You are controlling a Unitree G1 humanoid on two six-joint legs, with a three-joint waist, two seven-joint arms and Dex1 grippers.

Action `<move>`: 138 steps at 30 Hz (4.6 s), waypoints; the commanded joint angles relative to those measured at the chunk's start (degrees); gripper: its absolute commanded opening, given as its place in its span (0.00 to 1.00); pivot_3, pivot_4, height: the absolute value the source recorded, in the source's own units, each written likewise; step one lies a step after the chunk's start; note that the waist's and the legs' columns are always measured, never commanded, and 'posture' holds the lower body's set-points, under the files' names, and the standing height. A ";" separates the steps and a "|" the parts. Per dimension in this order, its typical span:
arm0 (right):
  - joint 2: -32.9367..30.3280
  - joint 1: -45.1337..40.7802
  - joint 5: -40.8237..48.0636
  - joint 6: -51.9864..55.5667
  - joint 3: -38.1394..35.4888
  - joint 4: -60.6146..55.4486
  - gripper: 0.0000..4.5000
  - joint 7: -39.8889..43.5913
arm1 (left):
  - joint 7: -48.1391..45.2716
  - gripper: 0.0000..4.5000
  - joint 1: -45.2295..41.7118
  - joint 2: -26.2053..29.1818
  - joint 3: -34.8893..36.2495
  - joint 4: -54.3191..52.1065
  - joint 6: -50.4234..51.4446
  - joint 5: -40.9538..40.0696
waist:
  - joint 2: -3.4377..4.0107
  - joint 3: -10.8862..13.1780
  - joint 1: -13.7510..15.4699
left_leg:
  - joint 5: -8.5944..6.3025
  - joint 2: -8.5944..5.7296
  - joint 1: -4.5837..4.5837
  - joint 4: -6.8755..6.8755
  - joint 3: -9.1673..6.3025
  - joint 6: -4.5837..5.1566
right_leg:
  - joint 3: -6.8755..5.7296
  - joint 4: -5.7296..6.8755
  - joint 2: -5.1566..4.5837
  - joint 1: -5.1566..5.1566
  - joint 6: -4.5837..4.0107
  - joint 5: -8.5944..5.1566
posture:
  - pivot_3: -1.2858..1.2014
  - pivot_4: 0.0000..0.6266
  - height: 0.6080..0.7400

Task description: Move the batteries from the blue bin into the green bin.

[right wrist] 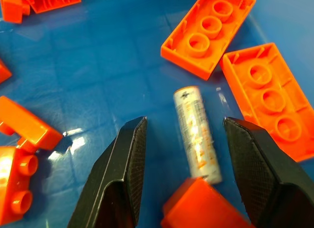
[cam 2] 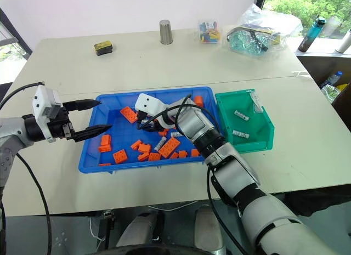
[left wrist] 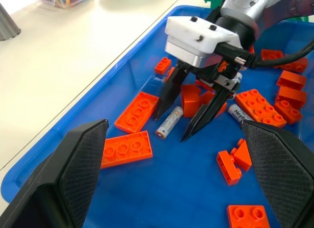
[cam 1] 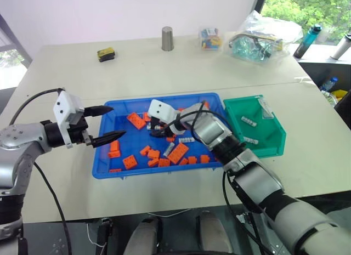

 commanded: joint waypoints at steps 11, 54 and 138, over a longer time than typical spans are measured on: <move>0.86 -0.09 1.32 2.04 -0.94 -1.98 0.02 1.94 | -2.91 1.00 0.38 0.94 0.61 -2.06 -0.05 -0.79 | -0.02 -0.01 0.19 | 0.00 -0.01 0.00 0.07 -0.04 0.00 | -0.01 0.00 0.01 0.05 0.00 0.00 | 0.52 0.24 0.90; -39.99 25.44 32.61 35.21 -39.91 -52.80 0.98 -9.39 | -8.96 1.00 -11.16 -4.49 -8.82 -0.36 4.50 -3.42 | -0.01 0.01 3.01 | -0.04 -0.09 -0.06 0.33 0.28 0.08 | 0.07 -0.11 -0.11 0.20 0.01 0.00 | 0.52 0.24 0.90; -16.75 -0.92 4.28 -39.32 0.23 0.60 0.98 36.08 | -0.73 1.00 -1.39 -1.04 0.07 -11.07 7.60 -7.05 | -0.12 0.09 1.88 | -0.02 -0.06 -0.06 0.27 -0.08 0.03 | -0.08 -0.14 -0.02 0.23 0.01 0.00 | 0.52 0.24 0.90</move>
